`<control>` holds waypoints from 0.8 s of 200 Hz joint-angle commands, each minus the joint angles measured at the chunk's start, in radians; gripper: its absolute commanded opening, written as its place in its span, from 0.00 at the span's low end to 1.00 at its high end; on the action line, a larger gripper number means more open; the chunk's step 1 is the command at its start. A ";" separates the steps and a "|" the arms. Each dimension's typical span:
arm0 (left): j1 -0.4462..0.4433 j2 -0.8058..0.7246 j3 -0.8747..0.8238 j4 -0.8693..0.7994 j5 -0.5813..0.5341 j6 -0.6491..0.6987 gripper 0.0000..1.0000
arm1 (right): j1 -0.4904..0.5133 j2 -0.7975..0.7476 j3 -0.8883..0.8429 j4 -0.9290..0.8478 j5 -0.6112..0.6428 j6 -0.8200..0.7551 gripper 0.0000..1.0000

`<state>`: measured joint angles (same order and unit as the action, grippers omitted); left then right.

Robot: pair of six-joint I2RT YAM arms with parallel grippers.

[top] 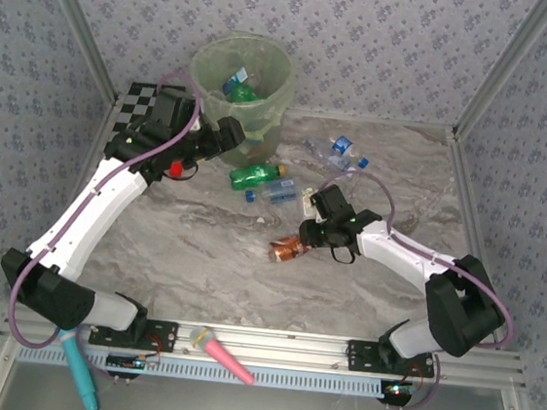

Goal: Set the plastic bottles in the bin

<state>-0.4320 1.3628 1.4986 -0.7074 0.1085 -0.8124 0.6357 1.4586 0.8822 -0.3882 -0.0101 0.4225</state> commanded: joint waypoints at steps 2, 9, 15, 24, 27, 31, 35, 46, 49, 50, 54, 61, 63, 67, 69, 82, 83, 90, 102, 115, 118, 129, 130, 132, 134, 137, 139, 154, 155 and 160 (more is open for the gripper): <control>0.003 -0.020 0.003 -0.001 0.008 -0.004 1.00 | 0.007 0.005 0.006 0.003 0.019 0.007 0.38; 0.003 -0.019 0.005 0.000 0.008 -0.001 1.00 | 0.006 0.008 0.007 0.005 0.015 0.006 0.38; 0.003 -0.019 0.005 0.000 0.008 -0.002 1.00 | 0.007 0.010 0.007 0.007 0.013 0.006 0.38; 0.003 -0.018 0.005 0.000 0.009 -0.001 1.00 | 0.006 0.014 0.005 0.009 0.010 0.009 0.38; 0.003 -0.018 0.005 0.000 0.008 -0.001 1.00 | 0.007 0.015 0.006 0.009 0.010 0.009 0.38; 0.003 -0.018 0.005 0.001 0.009 -0.001 1.00 | 0.007 0.016 0.005 0.010 0.010 0.009 0.38; 0.003 -0.018 0.005 0.000 0.009 0.000 1.00 | 0.007 0.018 0.005 0.010 0.010 0.010 0.38; 0.003 -0.016 0.006 0.000 0.009 -0.001 1.00 | 0.007 0.020 0.001 0.014 0.010 0.012 0.38; 0.003 -0.017 0.003 0.001 0.009 0.000 1.00 | 0.007 0.019 0.000 0.015 0.009 0.013 0.38; 0.003 -0.017 0.003 0.000 0.008 0.000 1.00 | 0.007 0.019 0.001 0.016 0.010 0.013 0.38; 0.003 -0.016 0.003 0.002 0.009 0.001 1.00 | 0.006 0.020 -0.001 0.019 0.009 0.013 0.38; 0.003 -0.016 0.003 0.002 0.008 0.000 1.00 | 0.007 0.021 -0.003 0.021 0.009 0.013 0.38; 0.003 -0.017 0.003 0.002 0.009 0.001 1.00 | 0.007 0.021 -0.002 0.021 0.009 0.014 0.38; 0.004 -0.017 0.004 0.002 0.008 0.000 1.00 | 0.006 0.023 -0.003 0.020 0.009 0.013 0.38; 0.004 -0.017 0.003 0.002 0.008 0.000 1.00 | 0.006 0.023 -0.002 0.021 0.008 0.013 0.38; 0.003 -0.015 0.005 0.000 0.008 0.000 1.00 | 0.006 0.025 0.000 0.018 0.006 0.014 0.38; 0.002 -0.015 0.005 0.001 0.009 0.000 1.00 | 0.006 0.025 0.000 0.018 0.006 0.014 0.38; 0.003 -0.015 0.005 0.002 0.008 0.000 1.00 | 0.006 0.024 0.003 0.017 0.006 0.012 0.38; 0.004 -0.015 0.006 0.002 0.008 0.000 1.00 | 0.007 0.020 0.007 0.011 0.010 0.009 0.38; 0.004 -0.015 0.007 0.002 0.008 0.000 1.00 | 0.006 0.013 0.012 0.001 0.015 0.006 0.38; 0.003 -0.015 0.006 0.002 0.009 -0.001 1.00 | 0.007 0.012 0.014 -0.002 0.015 0.006 0.38; 0.003 -0.014 0.008 0.002 0.008 0.000 1.00 | 0.007 0.004 0.022 -0.016 0.023 0.001 0.38; 0.004 -0.013 0.008 0.002 0.009 0.001 1.00 | 0.006 0.002 0.024 -0.018 0.023 0.000 0.38; 0.003 -0.014 0.008 0.002 0.008 0.001 1.00 | 0.007 0.000 0.026 -0.021 0.026 0.000 0.38; 0.004 -0.015 0.009 0.002 0.007 0.000 1.00 | 0.007 -0.002 0.027 -0.023 0.028 -0.001 0.38; 0.004 -0.014 0.009 0.002 0.007 0.001 1.00 | 0.006 -0.005 0.027 -0.026 0.027 -0.003 0.38; 0.004 -0.014 0.010 0.002 0.007 0.001 1.00 | 0.005 -0.007 0.027 -0.028 0.027 -0.003 0.38; 0.003 -0.013 0.010 0.002 0.007 0.002 1.00 | 0.003 -0.024 0.039 -0.052 0.029 -0.005 0.38; 0.003 -0.013 0.010 0.002 0.007 0.002 1.00 | 0.003 -0.025 0.040 -0.053 0.029 -0.004 0.38; 0.004 -0.013 0.011 0.002 0.006 0.003 1.00 | 0.003 -0.029 0.045 -0.063 0.029 -0.005 0.38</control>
<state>-0.4320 1.3628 1.4986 -0.7074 0.1089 -0.8124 0.6357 1.4715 0.8837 -0.3931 -0.0032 0.4221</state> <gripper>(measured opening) 0.997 0.382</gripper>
